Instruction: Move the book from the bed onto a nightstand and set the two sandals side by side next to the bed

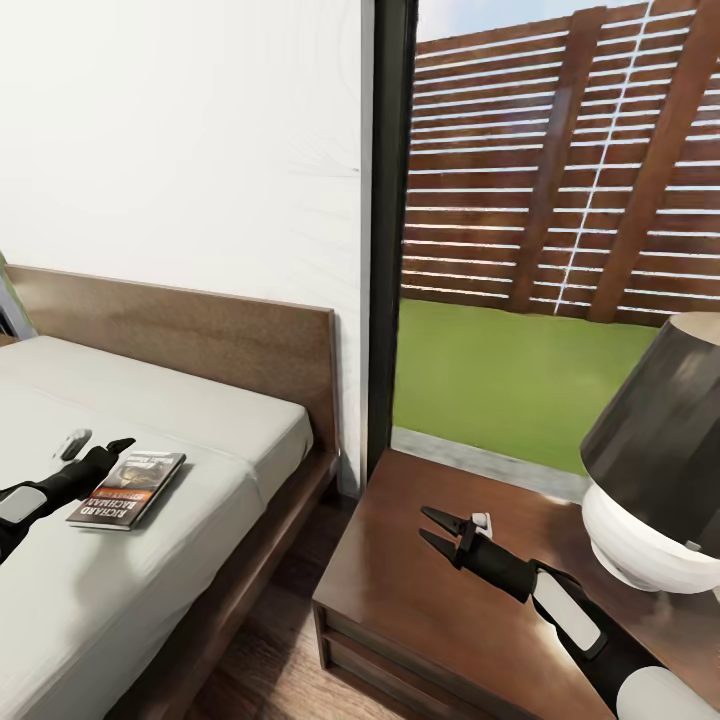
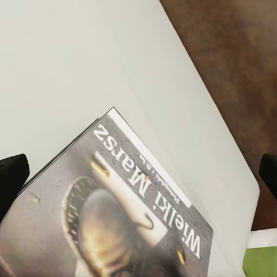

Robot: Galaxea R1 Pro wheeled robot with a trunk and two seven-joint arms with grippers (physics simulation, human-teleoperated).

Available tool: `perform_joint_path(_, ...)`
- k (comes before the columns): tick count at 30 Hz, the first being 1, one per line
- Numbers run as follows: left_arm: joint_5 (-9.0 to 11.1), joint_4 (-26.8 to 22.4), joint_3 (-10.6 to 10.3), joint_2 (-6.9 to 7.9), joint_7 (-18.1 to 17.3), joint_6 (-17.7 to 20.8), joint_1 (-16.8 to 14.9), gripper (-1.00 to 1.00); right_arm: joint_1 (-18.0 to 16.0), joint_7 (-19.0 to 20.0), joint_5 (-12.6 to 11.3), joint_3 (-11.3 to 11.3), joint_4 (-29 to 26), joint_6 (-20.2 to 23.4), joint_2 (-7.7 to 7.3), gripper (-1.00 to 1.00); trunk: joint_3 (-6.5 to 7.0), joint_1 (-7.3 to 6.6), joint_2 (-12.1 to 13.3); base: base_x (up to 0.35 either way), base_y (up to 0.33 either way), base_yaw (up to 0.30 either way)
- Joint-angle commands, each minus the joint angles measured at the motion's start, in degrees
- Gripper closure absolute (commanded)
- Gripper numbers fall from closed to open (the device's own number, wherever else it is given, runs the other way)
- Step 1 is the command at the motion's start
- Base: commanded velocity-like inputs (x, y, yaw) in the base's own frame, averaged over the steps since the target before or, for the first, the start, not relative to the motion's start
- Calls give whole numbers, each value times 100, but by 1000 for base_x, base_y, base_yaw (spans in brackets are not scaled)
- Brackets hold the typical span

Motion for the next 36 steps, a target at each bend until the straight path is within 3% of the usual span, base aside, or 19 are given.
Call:
perform_joint_path(1,6,0,45,1,-12,53,-3,-100,-5,-3,-60,24,1,39,-6,-100,-5,-1,-2,0,-7,0)
perform_joint_path(36,-3,0,37,8,-19,27,-2,-100,-5,-3,-51,41,1,38,-5,-100,-5,-1,-2,-4,-7,0)
